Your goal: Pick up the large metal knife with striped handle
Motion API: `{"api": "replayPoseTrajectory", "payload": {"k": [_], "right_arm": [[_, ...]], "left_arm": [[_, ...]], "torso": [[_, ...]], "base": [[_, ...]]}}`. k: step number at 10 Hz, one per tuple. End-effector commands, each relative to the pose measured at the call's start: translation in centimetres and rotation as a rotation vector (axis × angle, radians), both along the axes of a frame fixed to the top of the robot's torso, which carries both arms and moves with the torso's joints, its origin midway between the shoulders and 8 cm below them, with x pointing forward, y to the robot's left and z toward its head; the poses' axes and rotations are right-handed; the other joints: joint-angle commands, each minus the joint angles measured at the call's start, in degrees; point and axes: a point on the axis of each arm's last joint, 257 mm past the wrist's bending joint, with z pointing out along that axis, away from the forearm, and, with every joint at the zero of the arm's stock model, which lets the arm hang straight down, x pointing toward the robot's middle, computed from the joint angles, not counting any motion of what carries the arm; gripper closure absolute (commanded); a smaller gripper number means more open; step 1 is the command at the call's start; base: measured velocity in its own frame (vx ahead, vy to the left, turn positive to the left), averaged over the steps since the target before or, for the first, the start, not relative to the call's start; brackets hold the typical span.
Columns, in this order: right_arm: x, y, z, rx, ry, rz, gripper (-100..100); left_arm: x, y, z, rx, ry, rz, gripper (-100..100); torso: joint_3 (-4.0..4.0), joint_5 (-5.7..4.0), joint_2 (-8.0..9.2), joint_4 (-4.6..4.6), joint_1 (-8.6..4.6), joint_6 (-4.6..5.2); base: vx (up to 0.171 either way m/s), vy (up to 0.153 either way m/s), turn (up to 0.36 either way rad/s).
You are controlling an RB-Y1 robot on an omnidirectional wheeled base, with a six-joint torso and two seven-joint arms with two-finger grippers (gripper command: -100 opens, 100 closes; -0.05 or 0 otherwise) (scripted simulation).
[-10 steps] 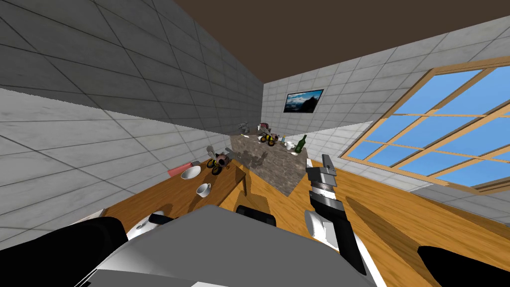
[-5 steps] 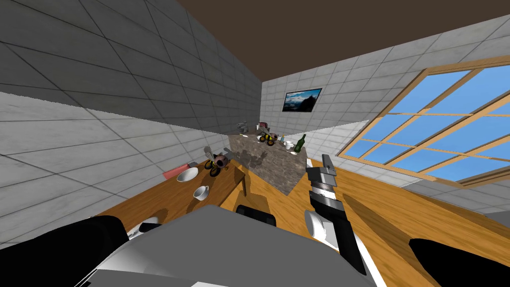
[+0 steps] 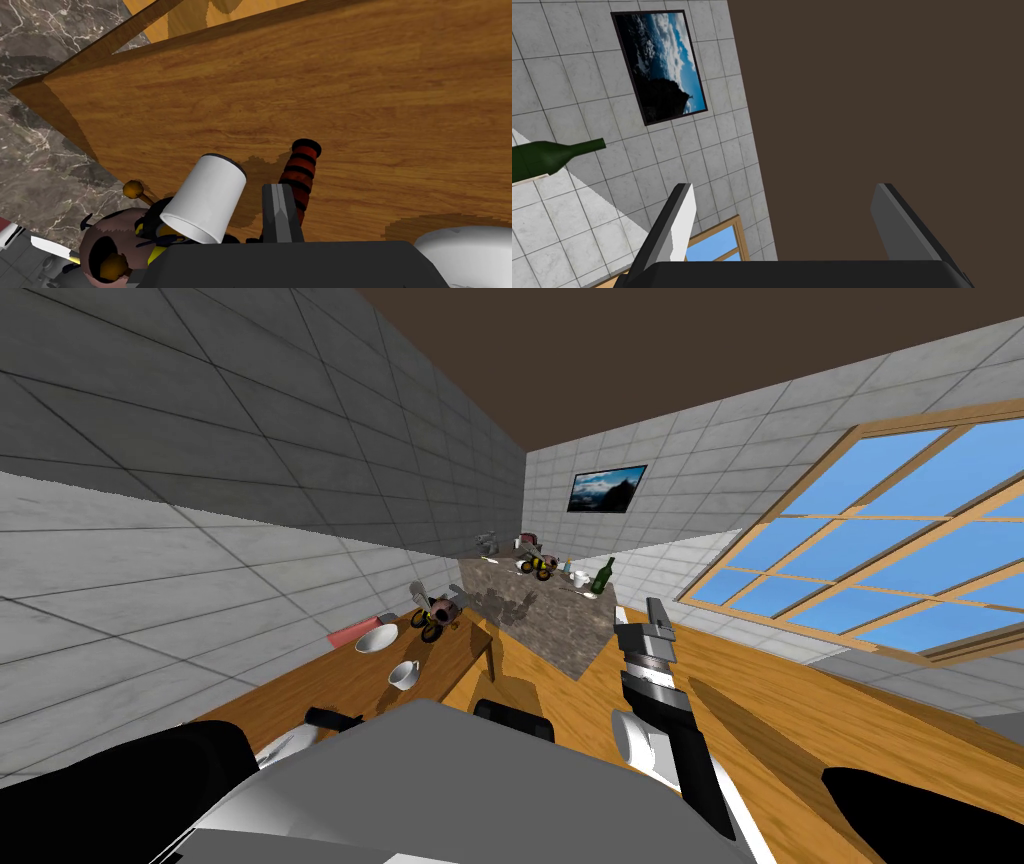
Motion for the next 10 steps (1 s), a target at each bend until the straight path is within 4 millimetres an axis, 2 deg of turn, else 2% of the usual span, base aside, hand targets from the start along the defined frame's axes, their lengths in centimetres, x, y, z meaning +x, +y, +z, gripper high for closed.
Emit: {"api": "replayPoseTrajectory", "payload": {"k": [1, 2, 3, 4, 5, 6, 7, 8, 9, 10], "right_arm": [[0.0, 0.0, 0.0, 0.0, 0.0, 0.0, 0], [0.0, 0.0, 0.0, 0.0, 0.0, 0.0, 0], [0.0, 0.0, 0.0, 0.0, 0.0, 0.0, 0], [0.0, 0.0, 0.0, 0.0, 0.0, 0.0, 0], [0.0, 0.0, 0.0, 0.0, 0.0, 0.0, 0], [0.0, 0.0, 0.0, 0.0, 0.0, 0.0, 0], [0.0, 0.0, 0.0, 0.0, 0.0, 0.0, 0], [0.0, 0.0, 0.0, 0.0, 0.0, 0.0, 0], [0.0, 0.0, 0.0, 0.0, 0.0, 0.0, 0], [0.0, 0.0, 0.0, 0.0, 0.0, 0.0, 0]], "left_arm": [[0.0, 0.0, 0.0, 0.0, 0.0, 0.0, 0], [0.0, 1.6, 0.8, 0.012, 0.006, 0.022, -100], [0.0, 2.4, 1.1, 0.019, 0.009, 0.033, -100], [0.1, 1.8, 0.9, 0.015, 0.007, 0.022, -100], [0.1, 2.0, 1.0, 0.015, 0.007, 0.026, 0], [0.0, 1.8, 0.0, 0.016, 0.007, 0.037, -100], [-0.1, 1.6, -0.6, 0.016, 0.007, 0.044, -100], [0.0, 1.8, -0.1, 0.015, 0.006, 0.04, -100], [0.0, 1.8, -0.2, 0.016, 0.007, 0.04, 100], [0.0, 1.8, -0.2, 0.016, 0.006, 0.04, 100]], "torso": [[0.0, 0.0, 0.0, 0.0, 0.0, 0.0], [0.0, 0.0, 0.0, 0.0, 0.0, 0.0], [-0.03, 0.0, -0.05, -0.01, 0.07, 0.06], [-0.05, 0.02, -0.09, -0.02, 0.17, 0.04], [-0.03, 0.04, -0.06, -0.01, 0.12, -0.01], [-0.01, 0.01, -0.02, -0.01, 0.04, 0.0], [-0.02, 0.03, -0.05, -0.01, 0.07, 0.01], [-0.04, 0.03, -0.08, -0.01, 0.09, 0.01], [-0.03, 0.01, -0.05, -0.01, 0.05, -0.01], [-0.01, 0.01, -0.02, -0.01, 0.02, -0.01]], "base": [[0.0, 0.0, 0.0], [0.013, 0.013, -0.191], [0.021, 0.043, -0.19], [0.009, 0.026, -0.033], [0.0, 0.0, 0.0], [0.013, 0.014, -0.069], [0.022, 0.021, -0.102], [0.01, 0.011, -0.02], [0.0, 0.0, 0.0], [0.0, 0.0, 0.0]]}}
